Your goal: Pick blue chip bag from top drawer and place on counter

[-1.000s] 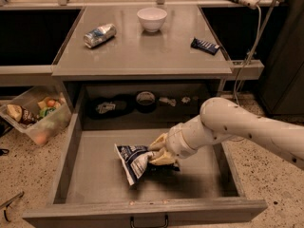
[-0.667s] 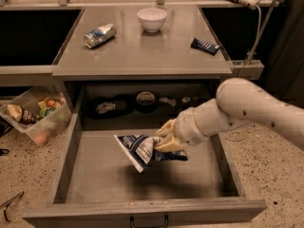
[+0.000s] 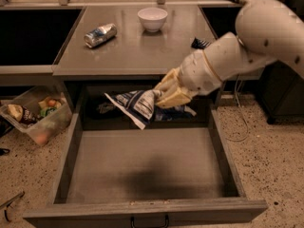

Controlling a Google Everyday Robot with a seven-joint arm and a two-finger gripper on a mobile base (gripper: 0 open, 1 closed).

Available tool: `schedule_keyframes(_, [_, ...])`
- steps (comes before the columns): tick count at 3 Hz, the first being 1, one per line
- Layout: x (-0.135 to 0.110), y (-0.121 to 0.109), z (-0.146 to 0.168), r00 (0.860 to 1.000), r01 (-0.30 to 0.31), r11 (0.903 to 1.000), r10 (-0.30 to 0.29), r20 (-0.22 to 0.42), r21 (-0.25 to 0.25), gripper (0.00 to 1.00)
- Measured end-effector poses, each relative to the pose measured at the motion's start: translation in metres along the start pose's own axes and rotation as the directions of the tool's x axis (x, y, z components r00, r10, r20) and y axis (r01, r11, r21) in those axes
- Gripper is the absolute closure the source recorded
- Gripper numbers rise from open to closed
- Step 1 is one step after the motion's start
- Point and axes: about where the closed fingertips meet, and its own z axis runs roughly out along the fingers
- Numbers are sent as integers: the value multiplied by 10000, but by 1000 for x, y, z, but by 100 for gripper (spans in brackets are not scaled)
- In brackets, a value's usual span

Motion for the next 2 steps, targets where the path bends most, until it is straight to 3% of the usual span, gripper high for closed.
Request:
schedule_keyframes(1, [-31,-6,-11,9978,658,9971,-653,140,-380,100])
schedule_keyframes(2, [-30,-6,-11,9979,645,9972,-641,136,-369,100])
